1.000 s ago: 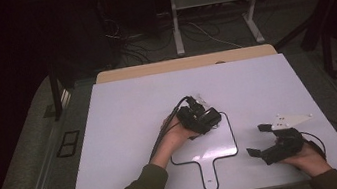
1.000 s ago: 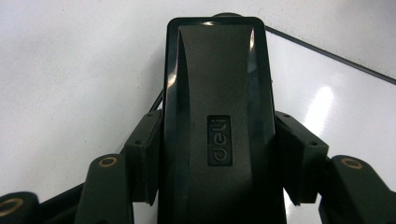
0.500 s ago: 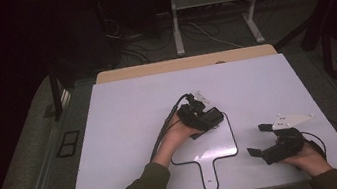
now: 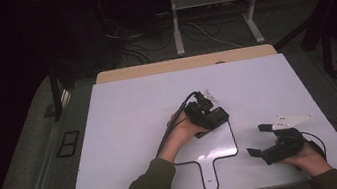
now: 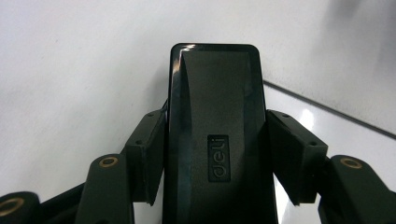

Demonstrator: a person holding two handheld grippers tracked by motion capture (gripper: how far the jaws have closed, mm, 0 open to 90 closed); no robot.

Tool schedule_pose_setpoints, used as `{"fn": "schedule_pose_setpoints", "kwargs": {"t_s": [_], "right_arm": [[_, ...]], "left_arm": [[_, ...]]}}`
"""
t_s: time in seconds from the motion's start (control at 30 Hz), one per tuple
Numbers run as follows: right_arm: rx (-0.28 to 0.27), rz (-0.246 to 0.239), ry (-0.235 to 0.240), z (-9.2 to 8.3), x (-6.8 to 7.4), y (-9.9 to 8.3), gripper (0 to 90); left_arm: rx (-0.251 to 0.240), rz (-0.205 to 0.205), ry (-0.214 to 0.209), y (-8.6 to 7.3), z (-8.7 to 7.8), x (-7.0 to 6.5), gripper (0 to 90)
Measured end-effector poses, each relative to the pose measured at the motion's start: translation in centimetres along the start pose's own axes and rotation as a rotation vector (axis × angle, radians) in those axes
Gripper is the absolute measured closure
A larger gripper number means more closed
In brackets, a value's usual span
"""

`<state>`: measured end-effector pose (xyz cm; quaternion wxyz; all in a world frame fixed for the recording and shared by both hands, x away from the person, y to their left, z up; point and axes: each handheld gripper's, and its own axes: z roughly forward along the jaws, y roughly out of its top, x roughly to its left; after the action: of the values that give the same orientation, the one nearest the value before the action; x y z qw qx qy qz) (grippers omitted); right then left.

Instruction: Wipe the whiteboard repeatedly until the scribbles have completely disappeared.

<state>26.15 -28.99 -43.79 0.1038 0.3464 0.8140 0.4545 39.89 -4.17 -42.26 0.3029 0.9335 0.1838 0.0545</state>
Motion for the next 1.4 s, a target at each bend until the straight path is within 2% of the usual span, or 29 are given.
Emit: {"fn": "schedule_pose_setpoints", "kwargs": {"t_s": [0.03, 0.13, 0.2, 0.27, 0.4, 0.5, 0.57, 0.63, 0.67, 0.73, 0.9, 1.03, 1.07, 1.23, 1.3, 1.4], "right_arm": [[0.0, 0.0, 0.0, 0.0, 0.0, 0.0, 0.9], [-0.001, 0.001, 0.0, 0.0, 0.0, 0.0, 0.9], [-0.001, 0.0, 0.0, 0.0, 0.0, 0.0, 0.9], [-0.002, 0.001, -0.001, 0.0, 0.0, 0.0, 0.8], [-0.004, 0.0, -0.002, 0.0, -0.1, 0.0, 0.9], [-0.004, -0.001, -0.002, 0.0, -0.1, 0.0, 0.9], [-0.003, 0.0, -0.001, 0.0, -0.1, 0.0, 0.8], [-0.001, 0.001, -0.001, 0.0, -0.1, 0.0, 0.9], [0.0, 0.0, 0.0, 0.0, -0.1, 0.0, 0.9], [-0.001, 0.0, 0.0, 0.0, 0.0, 0.0, 0.9], [-0.002, 0.001, -0.001, 0.0, 0.0, 0.0, 0.9], [-0.004, -0.001, -0.001, 0.0, 0.0, 0.0, 0.9], [-0.005, 0.0, -0.002, 0.0, 0.0, 0.0, 0.8], [-0.003, -0.002, -0.001, 0.0, 0.0, 0.0, 0.9], [-0.006, -0.001, -0.002, 0.0, 0.0, 0.0, 0.9], [-0.004, -0.001, -0.002, 0.0, 0.0, 0.0, 0.9]], "left_arm": [[0.012, 0.01, -0.001, 0.1, 0.0, 0.0, 39.6], [0.002, 0.01, 0.0, 0.4, 0.3, -0.4, 39.6], [0.005, 0.03, 0.006, 0.5, 0.3, -0.4, 39.6], [0.007, 0.024, 0.01, 0.4, 0.3, -0.3, 39.7], [0.012, 0.007, 0.045, 0.0, -0.1, 0.5, 39.7], [0.014, -0.017, 0.048, -0.5, -0.4, 1.2, 39.7], [0.019, -0.016, 0.045, -0.7, -0.6, 1.5, 39.6], [0.024, -0.006, 0.057, -0.6, -0.5, 1.2, 39.5], [0.036, 0.015, 0.066, -0.5, -0.5, 1.1, 39.4], [0.031, 0.014, 0.07, -0.4, -0.3, 0.8, 39.1], [0.041, 0.041, 0.06, -0.2, 0.0, 0.4, 38.8], [0.038, 0.039, 0.054, 0.0, 0.3, 0.0, 38.7], [0.043, 0.054, 0.056, 0.1, 0.4, 0.0, 38.6], [0.041, 0.046, 0.051, 0.2, 0.8, -0.5, 38.6], [0.045, 0.066, 0.045, 0.4, 0.8, -0.7, 38.7], [0.051, 0.074, 0.033, 0.6, 0.9, -1.1, 38.9]]}}
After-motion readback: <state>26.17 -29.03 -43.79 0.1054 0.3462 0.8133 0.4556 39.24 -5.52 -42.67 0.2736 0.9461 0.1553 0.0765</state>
